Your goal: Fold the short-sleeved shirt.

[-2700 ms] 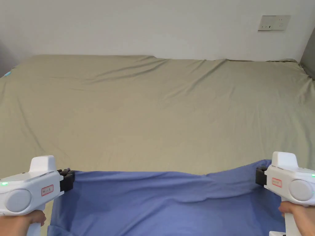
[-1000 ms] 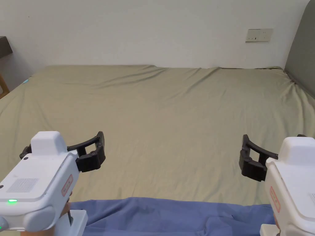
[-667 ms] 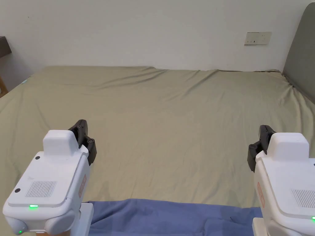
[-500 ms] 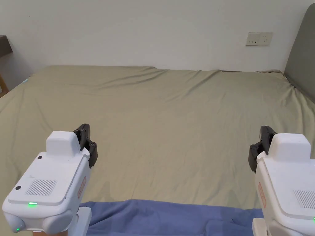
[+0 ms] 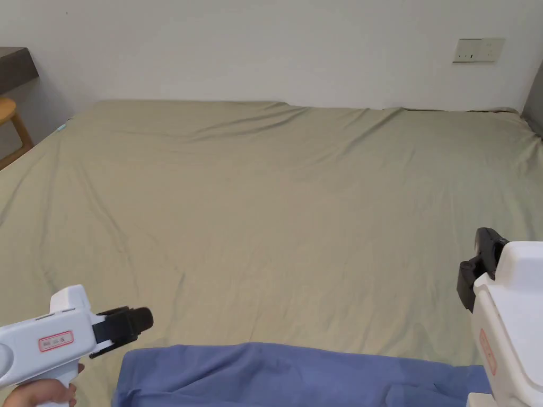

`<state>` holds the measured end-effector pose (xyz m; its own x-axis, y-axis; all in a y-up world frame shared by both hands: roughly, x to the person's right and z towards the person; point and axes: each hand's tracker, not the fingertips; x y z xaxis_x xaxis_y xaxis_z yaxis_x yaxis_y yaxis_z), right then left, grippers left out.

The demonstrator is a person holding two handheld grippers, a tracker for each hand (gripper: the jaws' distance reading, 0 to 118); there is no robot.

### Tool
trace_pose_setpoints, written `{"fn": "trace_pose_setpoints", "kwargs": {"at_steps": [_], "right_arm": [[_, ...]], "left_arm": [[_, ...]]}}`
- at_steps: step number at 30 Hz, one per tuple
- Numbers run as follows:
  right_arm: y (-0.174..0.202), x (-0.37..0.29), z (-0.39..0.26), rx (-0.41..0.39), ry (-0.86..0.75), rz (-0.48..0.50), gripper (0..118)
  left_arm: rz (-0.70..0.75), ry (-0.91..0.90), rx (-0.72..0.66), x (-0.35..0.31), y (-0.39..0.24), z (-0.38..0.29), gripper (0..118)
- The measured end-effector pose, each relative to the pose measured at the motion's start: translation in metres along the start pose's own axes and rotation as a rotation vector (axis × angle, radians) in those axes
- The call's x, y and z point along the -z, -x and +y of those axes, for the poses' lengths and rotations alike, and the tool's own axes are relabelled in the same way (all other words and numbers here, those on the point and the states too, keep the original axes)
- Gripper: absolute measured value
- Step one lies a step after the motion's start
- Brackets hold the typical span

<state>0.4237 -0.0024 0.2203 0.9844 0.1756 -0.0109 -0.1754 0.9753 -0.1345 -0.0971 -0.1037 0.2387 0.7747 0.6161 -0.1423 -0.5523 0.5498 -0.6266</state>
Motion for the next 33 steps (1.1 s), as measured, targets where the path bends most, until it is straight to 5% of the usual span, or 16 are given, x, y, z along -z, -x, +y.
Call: {"fn": "trace_pose_setpoints", "kwargs": {"at_steps": [5, 6, 9, 10, 11, 16, 19, 21, 24, 25, 33], "right_arm": [[0.009, 0.012, -0.010, -0.002, 0.045, 0.003, 2], [0.012, 0.015, -0.012, -0.005, 0.055, 0.006, 2], [0.020, 0.021, -0.018, -0.022, 0.080, 0.016, 2], [0.023, 0.023, -0.020, -0.027, 0.088, 0.023, 3], [0.025, 0.024, -0.022, -0.031, 0.094, 0.028, 3], [0.032, 0.030, -0.028, -0.036, 0.120, 0.041, 3], [0.031, 0.031, -0.029, -0.039, 0.129, 0.038, 3], [0.028, 0.032, -0.030, -0.040, 0.134, 0.034, 3], [0.023, 0.031, -0.030, -0.034, 0.136, 0.025, 3], [0.021, 0.031, -0.030, -0.030, 0.136, 0.022, 3], [0.005, 0.020, -0.030, -0.002, 0.131, 0.005, 3]], "left_arm": [[0.045, 0.108, -0.103, 0.012, 0.087, 0.007, 14], [0.050, 0.127, -0.107, 0.015, 0.096, 0.006, 25], [0.056, 0.177, -0.143, 0.015, 0.060, -0.021, 95], [0.057, 0.180, -0.145, 0.018, 0.062, -0.023, 109], [0.051, 0.184, -0.142, 0.033, 0.096, -0.028, 111], [0.047, 0.209, -0.159, 0.045, 0.101, -0.031, 102], [0.061, 0.217, -0.150, 0.043, 0.059, -0.047, 74], [0.093, 0.186, -0.078, 0.043, 0.049, -0.052, 68], [0.133, 0.198, -0.028, 0.051, 0.067, -0.043, 23], [0.143, 0.209, -0.008, 0.054, 0.065, -0.044, 17], [0.195, 0.155, 0.165, 0.040, 0.031, -0.045, 6]]}}
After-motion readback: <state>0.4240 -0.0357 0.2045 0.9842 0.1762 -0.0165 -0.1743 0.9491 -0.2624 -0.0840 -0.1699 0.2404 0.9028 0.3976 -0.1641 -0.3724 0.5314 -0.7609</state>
